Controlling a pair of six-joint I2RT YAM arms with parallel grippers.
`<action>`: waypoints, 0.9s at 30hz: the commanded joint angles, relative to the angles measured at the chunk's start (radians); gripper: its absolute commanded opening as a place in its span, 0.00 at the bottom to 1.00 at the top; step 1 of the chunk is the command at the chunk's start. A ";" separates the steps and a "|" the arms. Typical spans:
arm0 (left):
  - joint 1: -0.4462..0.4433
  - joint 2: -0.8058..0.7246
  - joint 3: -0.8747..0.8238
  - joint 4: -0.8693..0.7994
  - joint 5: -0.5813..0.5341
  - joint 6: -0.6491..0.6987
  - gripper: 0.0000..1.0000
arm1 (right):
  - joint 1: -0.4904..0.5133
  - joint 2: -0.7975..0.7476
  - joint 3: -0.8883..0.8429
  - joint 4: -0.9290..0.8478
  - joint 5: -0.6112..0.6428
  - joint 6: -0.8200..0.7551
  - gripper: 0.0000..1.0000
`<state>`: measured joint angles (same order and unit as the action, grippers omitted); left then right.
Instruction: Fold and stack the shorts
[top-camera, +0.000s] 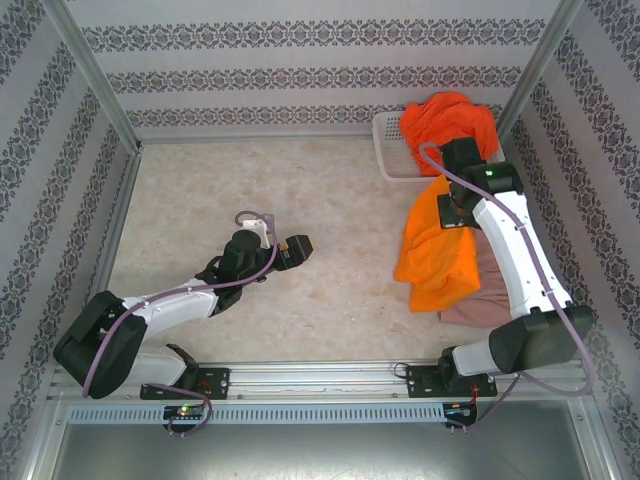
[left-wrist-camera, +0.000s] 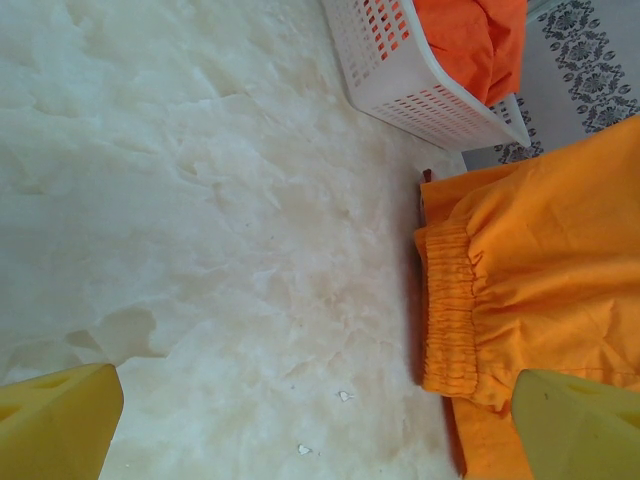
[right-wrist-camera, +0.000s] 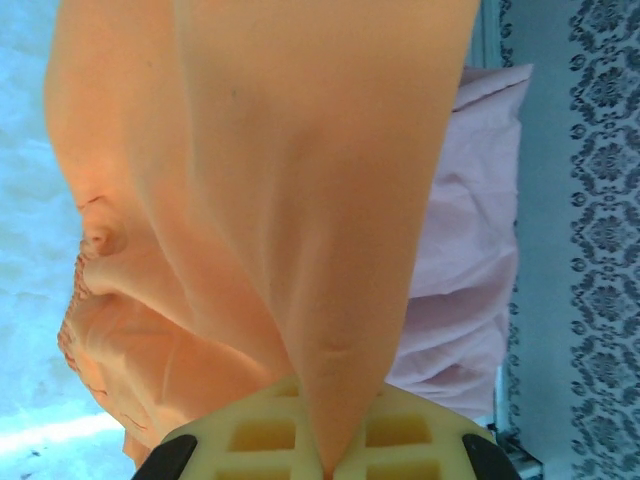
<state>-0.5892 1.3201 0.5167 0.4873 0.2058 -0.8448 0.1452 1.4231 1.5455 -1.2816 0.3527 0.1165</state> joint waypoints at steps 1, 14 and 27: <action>-0.001 -0.018 -0.016 0.045 0.002 0.019 1.00 | -0.015 0.002 0.085 -0.069 0.061 -0.048 0.00; 0.006 -0.047 -0.031 0.018 -0.013 0.028 1.00 | -0.122 0.057 0.076 -0.027 0.229 -0.160 0.00; 0.033 -0.211 -0.072 -0.095 -0.077 0.081 1.00 | -0.204 0.126 0.139 0.084 0.166 0.034 0.94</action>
<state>-0.5713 1.1576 0.4618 0.4484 0.1665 -0.8093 -0.0689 1.6089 1.5871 -1.2354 0.6991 0.0502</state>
